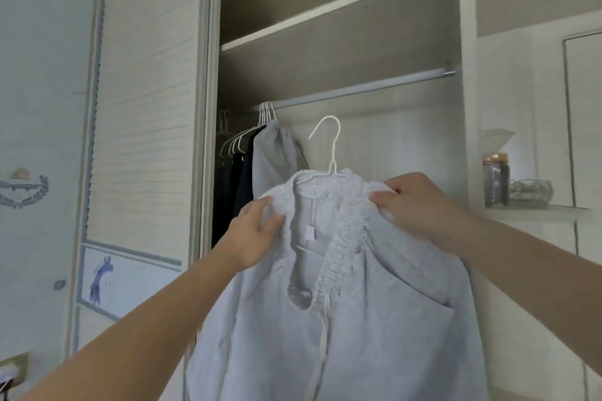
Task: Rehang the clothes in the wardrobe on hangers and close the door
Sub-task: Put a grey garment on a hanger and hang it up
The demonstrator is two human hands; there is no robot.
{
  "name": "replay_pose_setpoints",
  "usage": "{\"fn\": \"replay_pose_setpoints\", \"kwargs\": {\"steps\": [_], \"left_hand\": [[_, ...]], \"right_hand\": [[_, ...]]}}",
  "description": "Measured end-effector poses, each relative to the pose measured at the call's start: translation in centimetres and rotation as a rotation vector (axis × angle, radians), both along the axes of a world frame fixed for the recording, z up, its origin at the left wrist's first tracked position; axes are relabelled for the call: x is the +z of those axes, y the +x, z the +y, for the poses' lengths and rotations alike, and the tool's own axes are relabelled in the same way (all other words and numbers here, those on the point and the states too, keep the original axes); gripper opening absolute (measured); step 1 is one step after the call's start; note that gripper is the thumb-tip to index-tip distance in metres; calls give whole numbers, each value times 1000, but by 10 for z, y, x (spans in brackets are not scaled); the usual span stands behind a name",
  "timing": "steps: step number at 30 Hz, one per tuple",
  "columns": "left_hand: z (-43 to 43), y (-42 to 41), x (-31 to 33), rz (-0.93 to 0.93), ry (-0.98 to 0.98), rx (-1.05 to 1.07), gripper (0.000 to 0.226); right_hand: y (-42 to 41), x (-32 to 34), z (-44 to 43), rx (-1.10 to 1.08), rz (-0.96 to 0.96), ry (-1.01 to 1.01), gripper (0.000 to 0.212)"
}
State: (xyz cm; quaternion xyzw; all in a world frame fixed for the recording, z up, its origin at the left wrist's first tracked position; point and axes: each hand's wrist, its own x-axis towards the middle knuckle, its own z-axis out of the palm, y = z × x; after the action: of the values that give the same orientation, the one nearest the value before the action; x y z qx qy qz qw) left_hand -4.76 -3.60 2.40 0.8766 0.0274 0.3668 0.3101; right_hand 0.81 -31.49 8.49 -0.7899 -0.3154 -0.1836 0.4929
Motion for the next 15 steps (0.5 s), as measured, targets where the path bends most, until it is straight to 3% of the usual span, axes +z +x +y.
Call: {"fn": "replay_pose_setpoints", "kwargs": {"steps": [5,7,10,15], "left_hand": [[14,65,31,107,-57,-250,64],[21,85,43,97,-90,-327,62],[31,106,58,72,-86,-386,58],[51,122,86,-6,-134,-463,43]], "right_hand": [[28,49,13,-180,180,168,30],[34,65,24,-201,227,251,21],[44,81,51,-164,281,398,7],[69,97,111,43,409,493,15]]}}
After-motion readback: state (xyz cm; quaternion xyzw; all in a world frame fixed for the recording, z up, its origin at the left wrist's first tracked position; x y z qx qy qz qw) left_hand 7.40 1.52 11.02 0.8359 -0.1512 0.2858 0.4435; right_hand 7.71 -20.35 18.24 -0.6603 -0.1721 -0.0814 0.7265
